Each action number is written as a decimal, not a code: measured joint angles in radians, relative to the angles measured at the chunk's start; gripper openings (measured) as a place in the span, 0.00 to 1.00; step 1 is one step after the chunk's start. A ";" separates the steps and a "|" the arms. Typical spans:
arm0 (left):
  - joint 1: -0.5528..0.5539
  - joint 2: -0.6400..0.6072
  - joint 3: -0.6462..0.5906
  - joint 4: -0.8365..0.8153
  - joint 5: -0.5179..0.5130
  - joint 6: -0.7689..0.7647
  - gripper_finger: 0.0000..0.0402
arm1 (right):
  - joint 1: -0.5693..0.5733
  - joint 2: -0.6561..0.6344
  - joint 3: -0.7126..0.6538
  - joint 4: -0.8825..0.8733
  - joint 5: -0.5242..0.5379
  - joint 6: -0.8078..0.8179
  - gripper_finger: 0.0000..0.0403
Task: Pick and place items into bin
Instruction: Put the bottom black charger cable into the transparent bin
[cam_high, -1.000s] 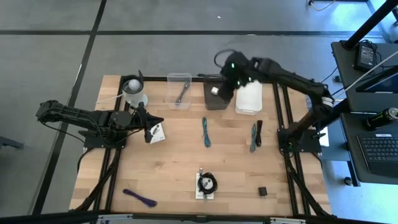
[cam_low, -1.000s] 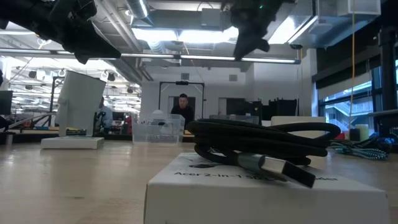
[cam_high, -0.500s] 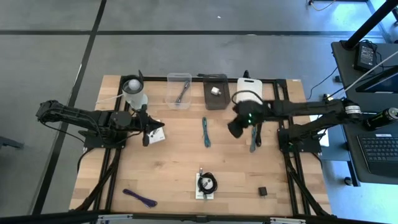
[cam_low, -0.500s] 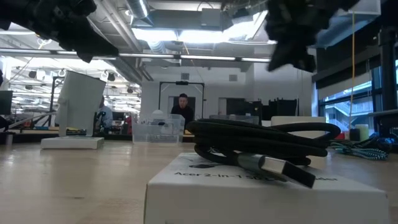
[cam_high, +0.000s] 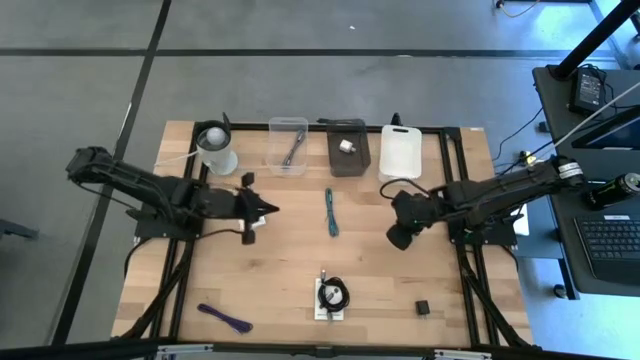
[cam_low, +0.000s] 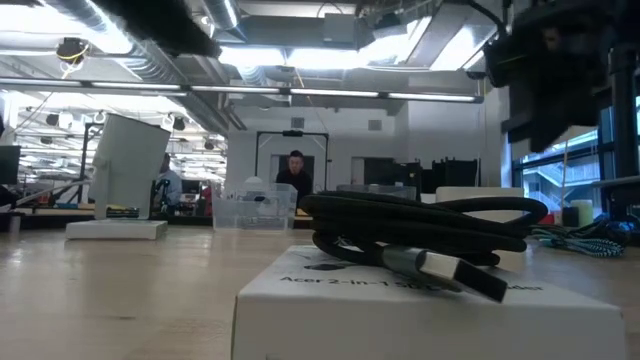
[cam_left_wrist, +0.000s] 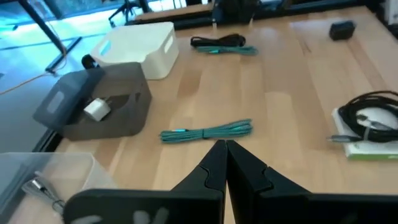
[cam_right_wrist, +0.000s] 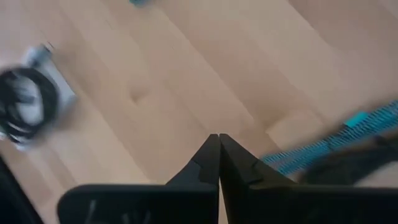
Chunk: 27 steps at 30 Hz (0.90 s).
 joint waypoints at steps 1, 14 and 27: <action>-0.003 0.033 0.025 0.005 -0.007 -0.004 0.01 | 0.009 -0.006 0.000 -0.018 0.001 -0.005 0.01; -0.003 0.261 0.133 0.012 -0.021 -0.173 0.01 | 0.210 -0.061 0.000 -0.197 -0.165 0.424 0.01; -0.013 0.305 0.133 0.003 -0.010 -0.145 0.00 | 0.384 0.032 0.000 -0.158 -0.117 0.695 0.01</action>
